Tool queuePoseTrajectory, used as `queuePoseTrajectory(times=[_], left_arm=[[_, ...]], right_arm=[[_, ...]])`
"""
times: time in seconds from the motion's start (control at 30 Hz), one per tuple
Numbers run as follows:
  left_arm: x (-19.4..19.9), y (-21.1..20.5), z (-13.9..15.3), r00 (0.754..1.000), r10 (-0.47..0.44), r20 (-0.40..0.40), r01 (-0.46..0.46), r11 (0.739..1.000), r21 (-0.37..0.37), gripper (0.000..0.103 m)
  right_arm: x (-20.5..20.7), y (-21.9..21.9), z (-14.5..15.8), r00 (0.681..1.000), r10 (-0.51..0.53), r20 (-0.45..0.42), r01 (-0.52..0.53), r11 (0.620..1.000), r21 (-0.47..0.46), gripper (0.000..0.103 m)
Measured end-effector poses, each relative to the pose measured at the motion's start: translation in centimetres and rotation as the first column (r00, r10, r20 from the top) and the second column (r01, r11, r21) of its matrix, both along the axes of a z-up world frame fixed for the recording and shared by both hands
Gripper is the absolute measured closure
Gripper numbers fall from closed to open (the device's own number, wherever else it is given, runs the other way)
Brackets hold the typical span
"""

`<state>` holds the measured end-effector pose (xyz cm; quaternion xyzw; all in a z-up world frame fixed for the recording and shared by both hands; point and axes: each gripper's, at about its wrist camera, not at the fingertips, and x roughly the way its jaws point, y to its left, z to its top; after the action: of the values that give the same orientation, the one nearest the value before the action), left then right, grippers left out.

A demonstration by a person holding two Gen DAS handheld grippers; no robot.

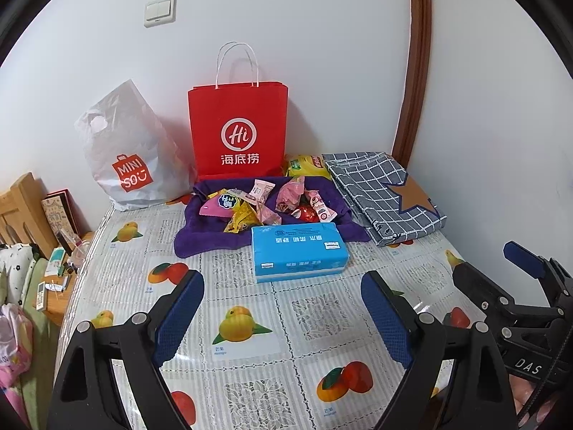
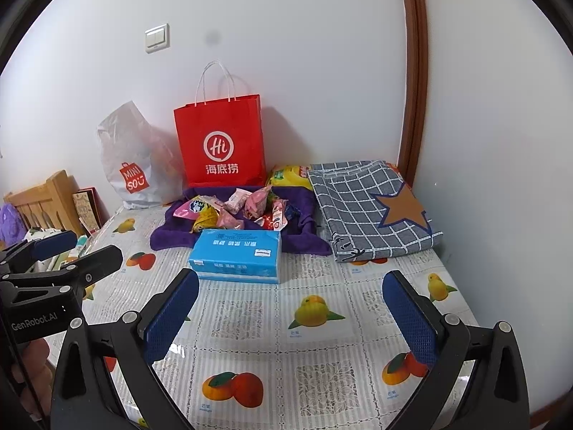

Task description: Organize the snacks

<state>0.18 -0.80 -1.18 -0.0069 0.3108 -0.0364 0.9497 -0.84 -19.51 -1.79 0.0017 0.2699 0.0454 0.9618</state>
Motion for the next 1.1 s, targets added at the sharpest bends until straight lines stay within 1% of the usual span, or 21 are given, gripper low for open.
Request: queuePoseTrajectory(times=[1.1], left_arm=[[-0.19,0.14,0.03,1.000,-0.002,-0.006,0.002,1.000,-0.002,0.014]], right_arm=[[-0.15,0.07,0.05,1.000,0.002,0.006,-0.002,1.000,-0.006,0.002]])
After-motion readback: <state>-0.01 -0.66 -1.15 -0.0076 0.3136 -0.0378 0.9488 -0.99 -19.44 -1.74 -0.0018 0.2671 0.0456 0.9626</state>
